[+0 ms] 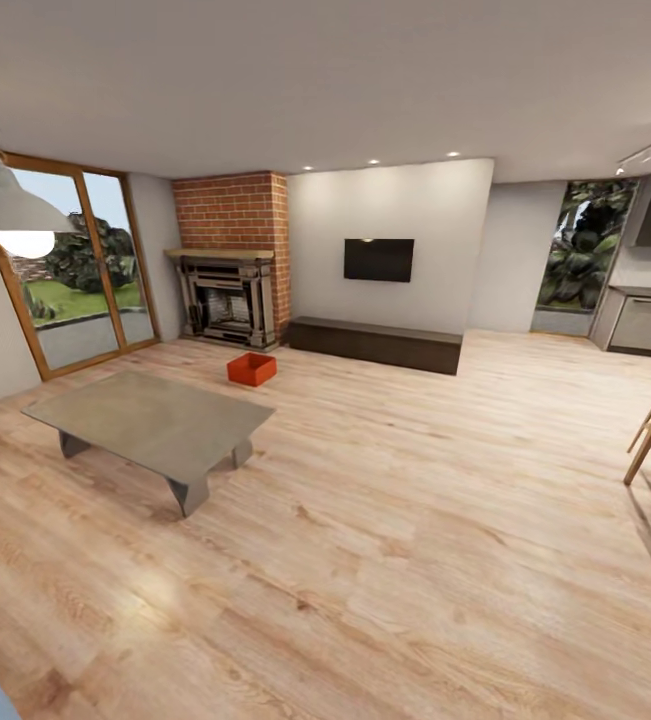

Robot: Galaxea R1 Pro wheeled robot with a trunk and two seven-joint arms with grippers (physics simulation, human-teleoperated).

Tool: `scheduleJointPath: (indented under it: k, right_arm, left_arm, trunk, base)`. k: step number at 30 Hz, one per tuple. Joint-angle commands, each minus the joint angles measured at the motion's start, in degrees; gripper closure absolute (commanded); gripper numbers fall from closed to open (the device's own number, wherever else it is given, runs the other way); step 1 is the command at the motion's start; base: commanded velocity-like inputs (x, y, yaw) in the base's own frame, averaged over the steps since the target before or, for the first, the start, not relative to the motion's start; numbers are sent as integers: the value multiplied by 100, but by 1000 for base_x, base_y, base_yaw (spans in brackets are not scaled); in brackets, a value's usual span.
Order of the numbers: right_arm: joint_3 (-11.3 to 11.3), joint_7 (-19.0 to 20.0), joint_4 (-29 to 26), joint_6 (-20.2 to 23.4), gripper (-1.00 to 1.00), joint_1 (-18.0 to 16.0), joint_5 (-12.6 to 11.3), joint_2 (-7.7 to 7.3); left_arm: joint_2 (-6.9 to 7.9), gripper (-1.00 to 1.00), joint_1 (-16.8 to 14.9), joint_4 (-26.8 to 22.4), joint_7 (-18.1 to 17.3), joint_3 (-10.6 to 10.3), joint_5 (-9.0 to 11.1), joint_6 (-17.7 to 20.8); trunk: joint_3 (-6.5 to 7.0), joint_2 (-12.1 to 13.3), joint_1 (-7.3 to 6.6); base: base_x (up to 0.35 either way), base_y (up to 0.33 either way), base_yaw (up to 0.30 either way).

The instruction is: Move the two storage containers from the living room to the garage. In the garage, place one container on the floor and stack the other container on top of it (either order is fine).

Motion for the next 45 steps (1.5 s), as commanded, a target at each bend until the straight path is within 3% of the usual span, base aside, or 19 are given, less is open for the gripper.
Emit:
scheduleJointPath:
  k: [1,45]
  right_arm:
    - [38,-16,5,-14,-100,-2,6,-1]
    - [38,-16,5,-14,-100,-2,6,-1]
  left_arm:
    - [3,-100,-4,17,-44,43,16,-22]
    - [-3,-100,-3,17,-44,43,16,-22]
  trunk:
    - [-2,-3,5]
    - [-2,-3,5]
  base:
    - [325,-111,0]
    - [325,-106,0]
